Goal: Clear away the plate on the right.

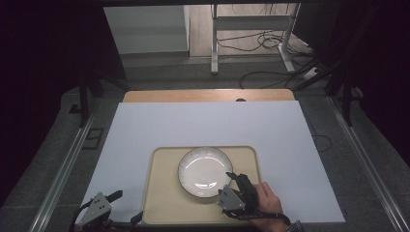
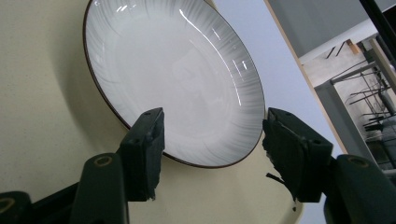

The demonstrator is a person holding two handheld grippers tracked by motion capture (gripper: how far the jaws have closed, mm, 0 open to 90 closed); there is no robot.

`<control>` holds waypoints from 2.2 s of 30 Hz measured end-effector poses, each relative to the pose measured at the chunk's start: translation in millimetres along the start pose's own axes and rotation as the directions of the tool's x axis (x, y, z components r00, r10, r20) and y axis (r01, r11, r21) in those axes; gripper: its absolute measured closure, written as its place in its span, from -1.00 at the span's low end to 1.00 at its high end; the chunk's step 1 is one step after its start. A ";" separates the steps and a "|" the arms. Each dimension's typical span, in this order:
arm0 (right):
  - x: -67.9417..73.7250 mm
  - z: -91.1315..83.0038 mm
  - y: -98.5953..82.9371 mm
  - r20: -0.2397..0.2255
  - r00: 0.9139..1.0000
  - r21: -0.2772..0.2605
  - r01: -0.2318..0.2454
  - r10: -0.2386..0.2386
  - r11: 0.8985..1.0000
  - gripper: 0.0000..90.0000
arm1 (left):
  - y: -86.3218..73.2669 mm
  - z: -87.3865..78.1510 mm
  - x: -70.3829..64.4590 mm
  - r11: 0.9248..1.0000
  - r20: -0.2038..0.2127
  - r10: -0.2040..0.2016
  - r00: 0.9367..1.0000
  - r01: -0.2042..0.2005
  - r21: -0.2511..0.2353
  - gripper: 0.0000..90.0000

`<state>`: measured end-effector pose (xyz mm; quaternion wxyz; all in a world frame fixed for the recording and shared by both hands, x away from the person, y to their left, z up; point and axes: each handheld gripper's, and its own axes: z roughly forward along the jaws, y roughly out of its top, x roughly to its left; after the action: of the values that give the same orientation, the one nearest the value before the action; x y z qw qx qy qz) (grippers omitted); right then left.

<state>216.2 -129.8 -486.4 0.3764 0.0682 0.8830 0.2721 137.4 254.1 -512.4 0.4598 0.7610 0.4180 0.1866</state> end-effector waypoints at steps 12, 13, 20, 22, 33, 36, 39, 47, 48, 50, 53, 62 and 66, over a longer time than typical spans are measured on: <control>-10.9 -1.7 -9.6 -0.026 0.996 -0.001 -0.086 0.086 0.996 -0.24 | 0.1 0.2 0.0 1.000 0.000 0.002 1.000 -0.002 0.002 -0.98; -12.7 -2.0 -11.9 -0.029 0.995 -0.001 -0.099 0.099 0.995 -0.25 | 0.1 0.3 -0.1 1.000 0.001 0.001 1.000 -0.001 0.001 -0.98; -16.6 -3.3 -16.3 -0.039 0.991 0.005 -0.126 0.126 0.992 -0.28 | 0.2 0.5 -0.1 1.000 0.001 0.001 1.000 -0.001 0.002 -0.98; -17.3 -3.4 -17.5 -0.042 0.990 0.005 -0.137 0.137 0.991 -0.29 | 0.2 0.5 -0.1 1.000 0.001 0.001 1.000 -0.001 0.002 -0.98; -25.3 -5.1 -26.6 -0.052 0.977 0.013 -0.208 0.209 0.978 -0.46 | 0.2 0.5 0.1 1.000 0.003 0.000 1.000 0.000 0.001 -0.98; -26.9 -5.8 -28.6 -0.053 0.972 0.015 -0.227 0.227 0.974 -0.49 | 0.4 0.8 0.0 1.000 0.003 0.001 1.000 -0.001 0.002 -0.98; -29.3 -7.2 -31.2 -0.054 0.968 0.011 -0.244 0.244 0.970 -0.53 | 0.3 0.8 0.1 1.000 0.004 0.001 1.000 -0.001 0.002 -0.98; -34.5 -10.8 -37.1 -0.070 0.952 0.003 -0.299 0.298 0.954 -0.62 | 0.4 0.9 0.1 1.000 0.005 0.002 1.000 -0.002 0.003 -0.98; -34.7 -11.1 -37.5 -0.069 0.951 0.004 -0.303 0.302 0.953 -0.63 | 0.4 0.9 0.1 1.000 0.006 0.001 1.000 -0.001 0.004 -0.98; -36.1 -12.2 -39.6 -0.074 0.945 0.002 -0.320 0.319 0.947 -0.66 | 0.4 0.9 0.1 1.000 0.006 0.002 1.000 -0.002 0.004 -0.98; -37.2 -12.9 -41.2 -0.081 0.941 0.003 -0.330 0.330 0.944 -0.69 | 0.4 1.1 0.2 1.000 0.007 0.003 1.000 -0.003 0.005 -0.98; -41.9 -16.3 -49.6 -0.103 0.918 0.010 -0.384 0.383 0.923 -0.77 | 0.6 1.4 0.1 1.000 0.010 0.005 1.000 -0.005 0.008 -0.98; -43.8 -17.8 -53.3 -0.112 0.907 0.010 -0.407 0.406 0.913 -0.80 | 0.7 1.8 0.0 1.000 0.011 0.004 1.000 -0.004 0.009 -0.98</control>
<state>239.2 -196.6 -477.2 0.2619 0.2325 0.8673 0.3538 138.9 253.0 -512.7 0.4581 0.7649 0.4149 0.1816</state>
